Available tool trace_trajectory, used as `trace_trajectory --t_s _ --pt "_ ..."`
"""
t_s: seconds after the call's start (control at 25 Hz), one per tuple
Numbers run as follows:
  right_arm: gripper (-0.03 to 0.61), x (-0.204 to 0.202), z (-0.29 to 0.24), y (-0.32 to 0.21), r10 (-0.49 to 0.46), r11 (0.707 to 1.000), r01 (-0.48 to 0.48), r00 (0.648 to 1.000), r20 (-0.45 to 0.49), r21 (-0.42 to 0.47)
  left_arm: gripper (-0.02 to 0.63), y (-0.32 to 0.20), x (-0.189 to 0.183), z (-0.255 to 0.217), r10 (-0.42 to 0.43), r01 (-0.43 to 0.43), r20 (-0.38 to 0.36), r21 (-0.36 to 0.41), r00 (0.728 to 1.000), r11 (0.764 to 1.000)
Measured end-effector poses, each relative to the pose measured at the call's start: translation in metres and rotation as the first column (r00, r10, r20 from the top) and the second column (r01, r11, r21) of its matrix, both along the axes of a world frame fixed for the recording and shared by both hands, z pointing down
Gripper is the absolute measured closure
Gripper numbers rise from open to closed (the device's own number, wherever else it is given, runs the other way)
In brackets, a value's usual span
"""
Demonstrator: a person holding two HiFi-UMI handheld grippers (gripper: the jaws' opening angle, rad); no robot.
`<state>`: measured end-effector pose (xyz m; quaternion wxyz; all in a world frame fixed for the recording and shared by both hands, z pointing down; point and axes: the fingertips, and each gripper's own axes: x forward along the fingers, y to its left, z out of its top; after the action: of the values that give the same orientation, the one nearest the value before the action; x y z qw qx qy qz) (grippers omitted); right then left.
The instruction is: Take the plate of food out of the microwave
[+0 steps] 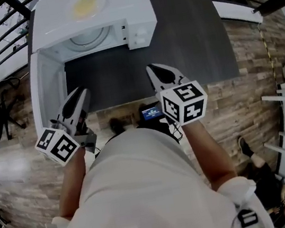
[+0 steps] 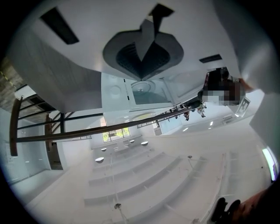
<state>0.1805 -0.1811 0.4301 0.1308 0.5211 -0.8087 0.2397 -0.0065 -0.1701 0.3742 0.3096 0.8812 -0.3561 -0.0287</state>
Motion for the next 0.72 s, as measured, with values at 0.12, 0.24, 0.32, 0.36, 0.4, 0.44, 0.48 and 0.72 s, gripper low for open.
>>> trace_trajectory --t_s 0.12,0.24,0.32,0.36,0.4,0.44,0.48,0.72 --pt "0.577 0.009 -0.001 0.002 0.022 1.0 -0.022 1.0 0.011 -0.001 0.545 0.004 0.004 0.002 0.018 -0.018 -0.015 -0.005 1.0 1.0" --pt "0.578 0.012 -0.006 0.002 0.033 0.999 -0.033 0.999 0.018 0.01 0.545 0.008 0.007 0.002 0.034 -0.034 -0.025 -0.006 0.999 0.999" --pt "0.578 0.011 -0.008 0.003 0.033 0.999 -0.033 0.999 0.018 0.018 0.545 0.01 0.008 0.003 0.042 -0.042 -0.03 -0.008 0.999 0.999" --pt "0.578 0.011 -0.008 0.003 0.032 0.999 -0.033 0.999 0.02 0.02 0.545 0.011 0.009 0.004 0.046 -0.046 -0.032 -0.009 0.998 0.999" --pt "0.578 0.01 -0.009 0.003 0.032 0.999 -0.033 0.999 0.023 0.02 0.545 0.012 0.01 0.004 0.051 -0.051 -0.034 -0.01 0.998 0.999" --pt "0.578 0.01 -0.009 0.004 0.032 0.999 -0.033 0.999 0.028 0.018 0.545 0.014 0.011 0.005 0.055 -0.055 -0.036 -0.011 0.998 0.998" --pt "0.578 0.009 -0.009 0.005 0.032 0.999 -0.032 0.999 0.033 0.015 0.546 0.015 0.012 0.005 0.058 -0.059 -0.038 -0.013 0.998 0.998" --pt "0.578 0.007 -0.013 0.006 0.023 1.0 -0.023 0.999 0.036 0.018 0.546 0.019 0.014 0.005 0.068 -0.069 -0.042 -0.018 0.997 0.997"
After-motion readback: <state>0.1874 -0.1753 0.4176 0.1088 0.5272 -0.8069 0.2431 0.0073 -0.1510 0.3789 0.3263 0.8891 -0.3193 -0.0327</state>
